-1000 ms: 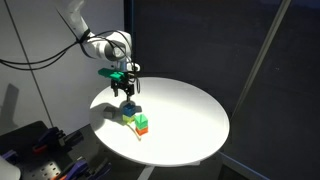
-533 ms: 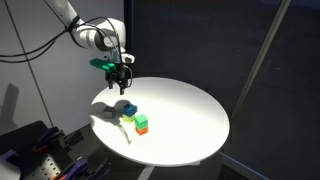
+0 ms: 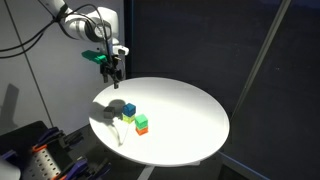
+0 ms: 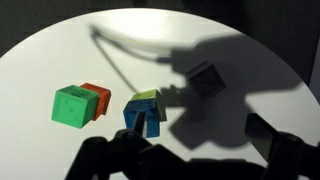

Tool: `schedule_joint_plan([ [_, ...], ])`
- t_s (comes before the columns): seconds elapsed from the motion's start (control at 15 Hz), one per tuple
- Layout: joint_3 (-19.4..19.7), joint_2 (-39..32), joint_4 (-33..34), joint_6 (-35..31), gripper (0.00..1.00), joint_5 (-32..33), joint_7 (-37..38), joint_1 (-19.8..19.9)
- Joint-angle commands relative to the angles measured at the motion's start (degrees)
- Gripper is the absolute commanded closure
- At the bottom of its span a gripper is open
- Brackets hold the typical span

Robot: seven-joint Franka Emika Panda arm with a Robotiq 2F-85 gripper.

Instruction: Pick up the blue block and put it on the lime green block

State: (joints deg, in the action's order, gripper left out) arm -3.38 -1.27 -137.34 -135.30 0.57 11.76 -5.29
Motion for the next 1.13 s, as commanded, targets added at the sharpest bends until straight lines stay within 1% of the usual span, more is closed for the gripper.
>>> schedule_joint_plan([
  [0.0, -0.73, 4.50, -2.88, -0.01, 0.00, -0.07, 2.87, -0.02],
  [0.2, -1.15, 6.32, -4.30, -2.29, 0.00, 0.60, 4.12, 0.14],
  [0.47, -1.66, 8.09, -5.97, -5.44, 0.00, 0.74, 3.44, 0.23],
  [0.53, -1.47, 5.73, -3.95, -3.94, 0.00, -0.04, 2.40, 0.38],
  [1.07, -1.70, 6.53, -4.92, -4.89, 0.00, -0.05, 2.39, 0.38],
])
